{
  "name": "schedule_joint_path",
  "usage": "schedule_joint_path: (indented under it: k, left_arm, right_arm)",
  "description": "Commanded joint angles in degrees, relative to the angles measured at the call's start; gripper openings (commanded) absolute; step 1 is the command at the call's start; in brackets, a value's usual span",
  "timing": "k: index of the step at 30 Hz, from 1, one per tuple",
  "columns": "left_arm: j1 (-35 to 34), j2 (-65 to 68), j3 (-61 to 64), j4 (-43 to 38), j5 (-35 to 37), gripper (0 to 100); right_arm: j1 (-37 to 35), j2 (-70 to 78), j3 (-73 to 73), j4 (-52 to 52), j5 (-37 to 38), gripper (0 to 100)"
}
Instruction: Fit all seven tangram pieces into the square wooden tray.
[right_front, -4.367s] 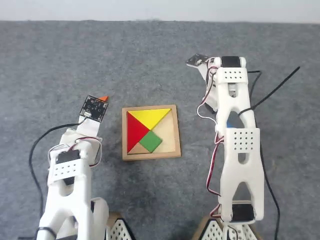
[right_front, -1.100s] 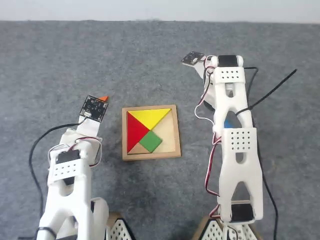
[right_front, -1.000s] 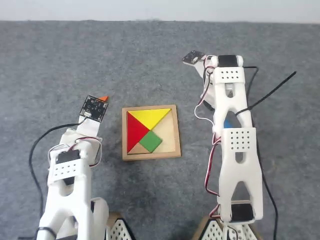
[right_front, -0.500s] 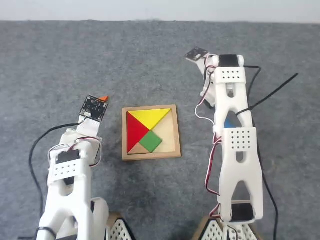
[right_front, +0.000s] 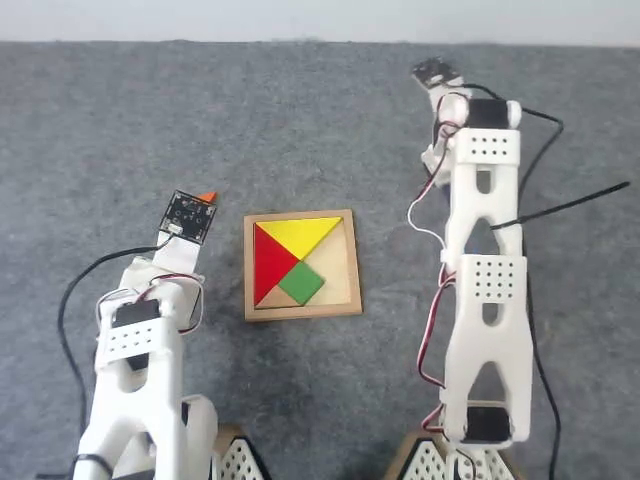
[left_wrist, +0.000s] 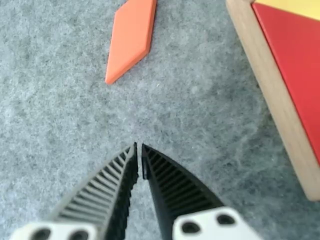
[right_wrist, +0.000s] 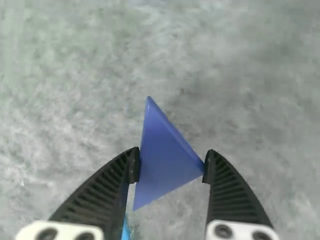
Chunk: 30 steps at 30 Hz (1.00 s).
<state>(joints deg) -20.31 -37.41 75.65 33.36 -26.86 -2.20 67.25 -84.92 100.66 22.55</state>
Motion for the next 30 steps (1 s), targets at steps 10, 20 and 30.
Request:
schedule_joint_path:
  k: [10,20,30]
  left_arm:
    - [-0.18,-1.93,-0.57,-1.23,-0.70,1]
    - [-0.26,-1.93,-0.57,-1.23,-0.70,1]
    - [-0.35,-2.02,-0.57,-1.05,-0.70,1]
  right_arm:
    - [5.32,-28.09,13.89,2.59,-21.19,14.0]
    - [-4.88,-58.15,48.53,2.15,-22.51,14.0]
    - [-20.62,-64.92,74.90,-3.91,-39.03,13.9]
